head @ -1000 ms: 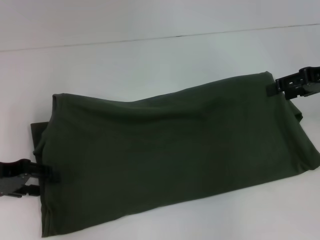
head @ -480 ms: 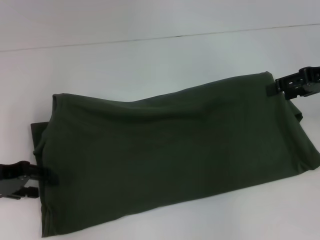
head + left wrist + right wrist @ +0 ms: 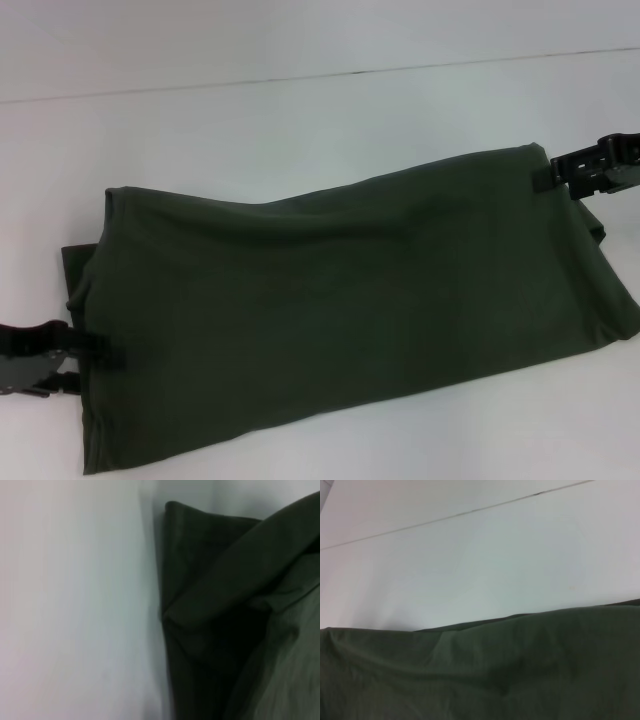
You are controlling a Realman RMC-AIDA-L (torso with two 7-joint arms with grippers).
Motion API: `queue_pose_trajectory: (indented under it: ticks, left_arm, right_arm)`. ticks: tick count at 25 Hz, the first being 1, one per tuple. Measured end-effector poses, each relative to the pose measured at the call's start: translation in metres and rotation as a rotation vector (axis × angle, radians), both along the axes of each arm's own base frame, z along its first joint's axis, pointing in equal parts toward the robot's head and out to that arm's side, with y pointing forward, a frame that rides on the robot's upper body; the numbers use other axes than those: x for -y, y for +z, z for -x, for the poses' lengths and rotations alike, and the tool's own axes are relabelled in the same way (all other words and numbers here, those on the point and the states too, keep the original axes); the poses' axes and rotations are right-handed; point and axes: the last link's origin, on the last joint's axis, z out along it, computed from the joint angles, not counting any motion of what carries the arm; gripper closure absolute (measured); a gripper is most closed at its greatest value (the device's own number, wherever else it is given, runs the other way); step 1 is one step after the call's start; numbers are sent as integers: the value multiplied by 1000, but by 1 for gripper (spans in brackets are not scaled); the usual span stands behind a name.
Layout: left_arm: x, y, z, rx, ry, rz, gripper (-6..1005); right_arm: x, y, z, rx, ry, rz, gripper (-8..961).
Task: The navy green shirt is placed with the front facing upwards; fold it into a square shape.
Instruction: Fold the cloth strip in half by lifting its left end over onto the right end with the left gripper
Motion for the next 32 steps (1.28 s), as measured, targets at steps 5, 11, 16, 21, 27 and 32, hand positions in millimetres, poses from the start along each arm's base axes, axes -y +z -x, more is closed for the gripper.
queue_pose_trajectory:
  ticks: [5,11,16,21,27,32]
  left_arm:
    - [-1,-1,-1,0,-3,2,295]
    - [-2,-5,-3,5,-8,10,294]
    - [-3,-7,-5,8,-13,14,295]
    - [-5,-7,-7,12,-18,11,294]
    - [-7,-10,-11,15,-31,12,295]
    - [-9,-11,-13,13,-37,11,294]
  right_arm:
    - [0,0,0,0,0,0,156]
    - [1,0,-1,0,-2,0,156]
    - [1,0,-1,-1,-2,3,156]
    - [1,0,-1,-1,-2,4,155]
    - [1,0,-1,-1,-1,5,155]
    - [2,-1,-1,-4,-3,8,156]
